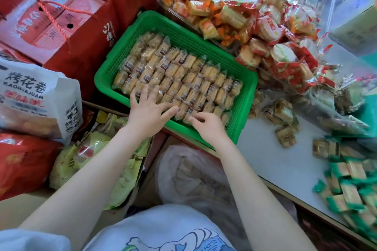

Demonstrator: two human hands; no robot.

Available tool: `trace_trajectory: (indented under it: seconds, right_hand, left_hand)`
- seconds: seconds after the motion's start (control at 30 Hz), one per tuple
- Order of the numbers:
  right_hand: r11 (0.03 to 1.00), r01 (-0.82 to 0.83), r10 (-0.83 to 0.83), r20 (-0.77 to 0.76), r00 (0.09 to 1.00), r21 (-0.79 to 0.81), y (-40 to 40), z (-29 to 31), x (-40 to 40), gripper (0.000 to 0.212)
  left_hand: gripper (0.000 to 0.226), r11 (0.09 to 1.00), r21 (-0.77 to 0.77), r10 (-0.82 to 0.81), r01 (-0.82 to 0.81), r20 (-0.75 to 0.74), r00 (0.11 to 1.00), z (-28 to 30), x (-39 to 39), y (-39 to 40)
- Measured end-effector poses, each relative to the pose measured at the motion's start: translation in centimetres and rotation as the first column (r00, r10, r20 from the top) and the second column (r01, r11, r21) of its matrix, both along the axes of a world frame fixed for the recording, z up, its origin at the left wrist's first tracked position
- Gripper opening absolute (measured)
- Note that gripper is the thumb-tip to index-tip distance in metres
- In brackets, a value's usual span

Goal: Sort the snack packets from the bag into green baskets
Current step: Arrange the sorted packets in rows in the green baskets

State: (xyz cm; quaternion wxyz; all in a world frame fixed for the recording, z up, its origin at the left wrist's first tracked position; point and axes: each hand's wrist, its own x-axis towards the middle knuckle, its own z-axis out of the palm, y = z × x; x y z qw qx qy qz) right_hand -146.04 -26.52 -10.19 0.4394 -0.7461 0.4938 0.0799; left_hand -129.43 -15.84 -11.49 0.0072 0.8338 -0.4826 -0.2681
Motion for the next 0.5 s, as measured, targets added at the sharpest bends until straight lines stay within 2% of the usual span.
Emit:
trace_trajectory:
  seconds: [0.07,0.1,0.17,0.23,0.27,0.37,0.43,0.5]
  right_hand:
    - [0.994,0.102,-0.093,0.158,0.983,-0.047,-0.2,1.1,-2.9,0.022]
    - [0.982,0.178,-0.159,0.223,0.962,-0.066,-0.3,1.5,-4.6,0.020]
    - [0.936,0.348,-0.313,0.316,0.896,-0.059,-1.3,1.9,-8.7,0.018]
    - [0.849,0.528,-0.490,0.354,0.797,-0.013,-2.7,1.8,-13.7,0.023]
    - [0.799,0.601,-0.566,0.332,0.754,-0.003,-3.5,1.4,-16.5,0.023]
    - [0.681,0.732,-0.723,0.148,0.675,-0.011,-4.9,-0.8,-25.2,0.016]
    - [0.635,0.772,-0.771,0.030,0.636,-0.024,-5.3,-2.8,-30.5,0.013]
    - [0.618,0.785,-0.786,-0.011,0.618,-0.049,-6.2,-4.5,-34.4,0.009]
  left_hand:
    - [0.059,0.975,-0.206,0.072,-0.082,-0.056,0.996,0.0,-2.5,-0.7]
    - [0.056,0.929,-0.357,0.074,-0.099,-0.084,0.994,0.2,-4.5,-1.2]
    - [0.046,0.766,-0.640,0.010,-0.064,-0.087,0.996,0.8,-9.9,-2.5]
    - [0.032,0.638,-0.769,-0.095,-0.027,-0.113,0.989,1.2,-16.3,-3.9]
    - [0.027,0.629,-0.777,-0.156,-0.016,-0.147,0.977,1.1,-19.4,-4.6]
    - [0.030,0.743,-0.668,-0.266,0.039,-0.242,0.933,-0.9,-27.3,-6.4]
    - [0.043,0.837,-0.536,-0.286,0.110,-0.257,0.923,-3.8,-30.7,-7.7]
    - [0.059,0.914,-0.370,-0.251,0.167,-0.192,0.949,-7.3,-32.7,-9.1]
